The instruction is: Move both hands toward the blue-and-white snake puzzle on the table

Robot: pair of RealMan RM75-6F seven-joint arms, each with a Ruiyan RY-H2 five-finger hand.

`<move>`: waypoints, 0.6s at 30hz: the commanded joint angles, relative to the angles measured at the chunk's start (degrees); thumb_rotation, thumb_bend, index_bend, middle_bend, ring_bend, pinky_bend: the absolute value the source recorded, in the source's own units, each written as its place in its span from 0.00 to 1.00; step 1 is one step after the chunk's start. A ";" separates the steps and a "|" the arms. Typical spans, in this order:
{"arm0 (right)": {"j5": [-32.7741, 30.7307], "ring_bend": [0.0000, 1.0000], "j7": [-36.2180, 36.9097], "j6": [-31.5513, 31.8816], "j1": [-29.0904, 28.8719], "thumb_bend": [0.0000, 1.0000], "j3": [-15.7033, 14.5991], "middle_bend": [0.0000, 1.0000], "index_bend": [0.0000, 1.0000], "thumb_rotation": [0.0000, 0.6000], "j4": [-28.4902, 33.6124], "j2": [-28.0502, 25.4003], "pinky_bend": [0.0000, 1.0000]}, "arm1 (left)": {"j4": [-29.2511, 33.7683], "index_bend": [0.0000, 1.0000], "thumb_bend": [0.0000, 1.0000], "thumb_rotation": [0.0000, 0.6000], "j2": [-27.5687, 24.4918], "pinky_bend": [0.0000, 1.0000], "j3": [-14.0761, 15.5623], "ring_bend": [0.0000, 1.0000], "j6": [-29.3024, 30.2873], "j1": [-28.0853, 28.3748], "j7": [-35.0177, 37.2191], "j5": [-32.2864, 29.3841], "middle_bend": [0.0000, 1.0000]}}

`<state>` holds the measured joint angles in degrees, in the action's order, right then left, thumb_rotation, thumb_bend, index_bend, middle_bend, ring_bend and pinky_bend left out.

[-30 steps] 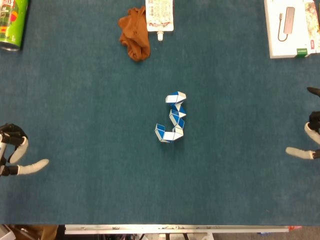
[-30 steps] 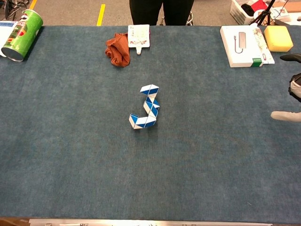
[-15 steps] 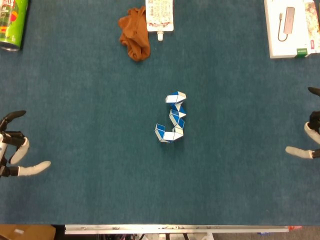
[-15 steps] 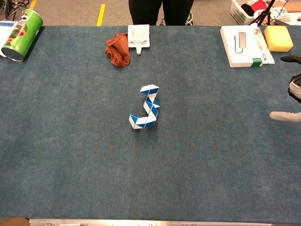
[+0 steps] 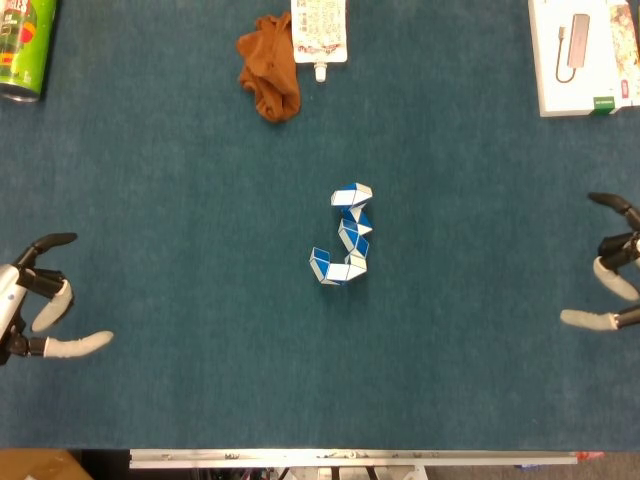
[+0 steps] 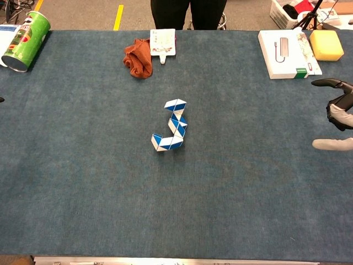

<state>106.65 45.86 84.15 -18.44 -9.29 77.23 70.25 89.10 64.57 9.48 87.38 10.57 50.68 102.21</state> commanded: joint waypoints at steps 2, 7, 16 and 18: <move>3.11 0.74 7.08 -0.33 -2.64 0.00 -2.13 1.00 1.00 0.76 0.83 -1.17 0.09 | -0.17 1.00 0.00 0.92 -0.24 0.15 0.94 0.77 0.04 1.97 8.75 2.21 1.00; 7.45 0.74 15.08 2.29 -4.90 0.00 -4.16 1.00 1.00 0.76 1.02 -1.93 0.09 | -0.23 1.00 0.00 0.77 -0.28 0.15 1.39 0.77 0.37 3.67 15.37 3.65 1.00; 13.97 0.75 25.00 6.84 -9.09 0.00 -7.24 1.00 1.00 0.76 1.94 -2.26 0.10 | 1.58 1.00 0.00 0.60 -1.27 0.15 3.47 0.78 -2.06 8.30 28.02 6.07 1.00; 14.78 0.75 27.00 7.19 -10.05 0.00 -7.99 1.00 1.00 0.76 2.03 -2.37 0.10 | 1.87 1.00 0.00 0.59 -1.76 0.15 4.18 0.78 -2.60 9.45 31.26 6.65 1.00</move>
<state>120.46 71.40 90.75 -27.45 -16.41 78.99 68.08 90.33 63.51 12.56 85.76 18.24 78.45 107.80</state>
